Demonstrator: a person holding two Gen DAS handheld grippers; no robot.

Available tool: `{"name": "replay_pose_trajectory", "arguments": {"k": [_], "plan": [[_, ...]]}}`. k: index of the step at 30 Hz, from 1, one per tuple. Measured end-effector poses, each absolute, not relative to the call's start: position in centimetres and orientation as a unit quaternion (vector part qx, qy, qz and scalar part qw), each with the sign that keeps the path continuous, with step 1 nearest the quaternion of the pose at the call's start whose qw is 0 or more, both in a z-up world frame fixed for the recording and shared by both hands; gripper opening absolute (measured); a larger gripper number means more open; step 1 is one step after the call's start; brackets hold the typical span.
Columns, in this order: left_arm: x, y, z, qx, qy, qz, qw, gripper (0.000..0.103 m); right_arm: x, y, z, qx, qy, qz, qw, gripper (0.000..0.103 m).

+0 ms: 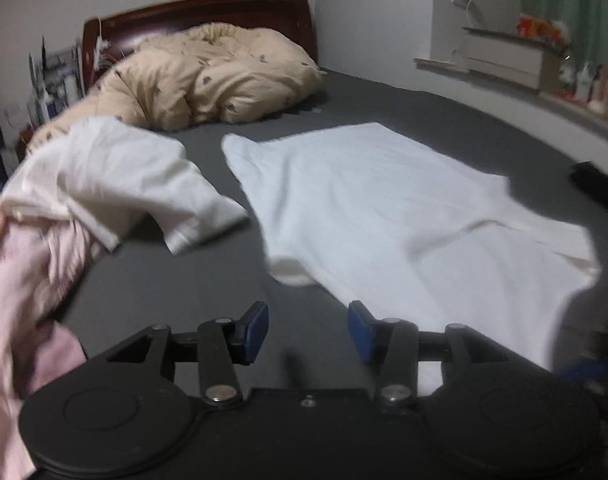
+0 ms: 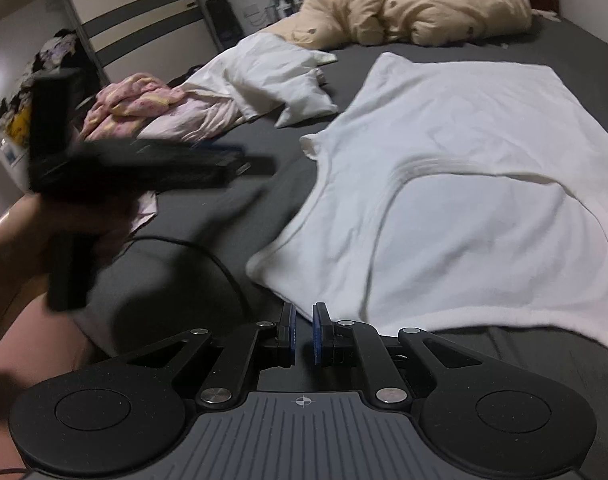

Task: Fold clothes

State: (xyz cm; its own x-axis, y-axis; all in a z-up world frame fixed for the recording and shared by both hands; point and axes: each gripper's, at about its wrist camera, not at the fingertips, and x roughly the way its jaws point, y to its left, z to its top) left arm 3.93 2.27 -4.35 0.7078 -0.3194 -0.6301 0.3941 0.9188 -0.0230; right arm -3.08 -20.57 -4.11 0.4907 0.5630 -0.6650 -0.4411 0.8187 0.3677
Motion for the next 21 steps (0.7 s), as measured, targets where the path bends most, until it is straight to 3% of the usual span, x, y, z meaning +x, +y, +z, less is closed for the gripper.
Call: {"name": "replay_pose_trajectory", "arguments": {"k": [7,8,9,11,21], "plan": [[0.4,0.6,-5.0,-0.011,0.394,-0.21,0.895,0.046,-3.8,-22.6,-3.7,0.108,0.409,0.275,0.863,0.01],[0.3,0.5,-5.1,-0.024,0.405,-0.196,0.893,0.046,-4.0,-22.9,-3.6,0.113,0.408,0.274,0.863,0.019],[0.3,0.6,-5.3,-0.047,0.418,-0.178,0.889,0.046,-4.3,-23.1,-3.5,0.12,0.406,0.272,0.864,0.046],[0.3,1.1,-5.7,-0.119,0.443,-0.157,0.874,0.047,-4.8,-23.9,-3.2,0.144,0.399,0.266,0.865,0.083],[0.4,2.1,-8.1,-0.314,0.45,-0.076,0.833,0.049,-7.1,-26.8,-2.0,0.184,0.37,0.274,0.869,0.084]]}}
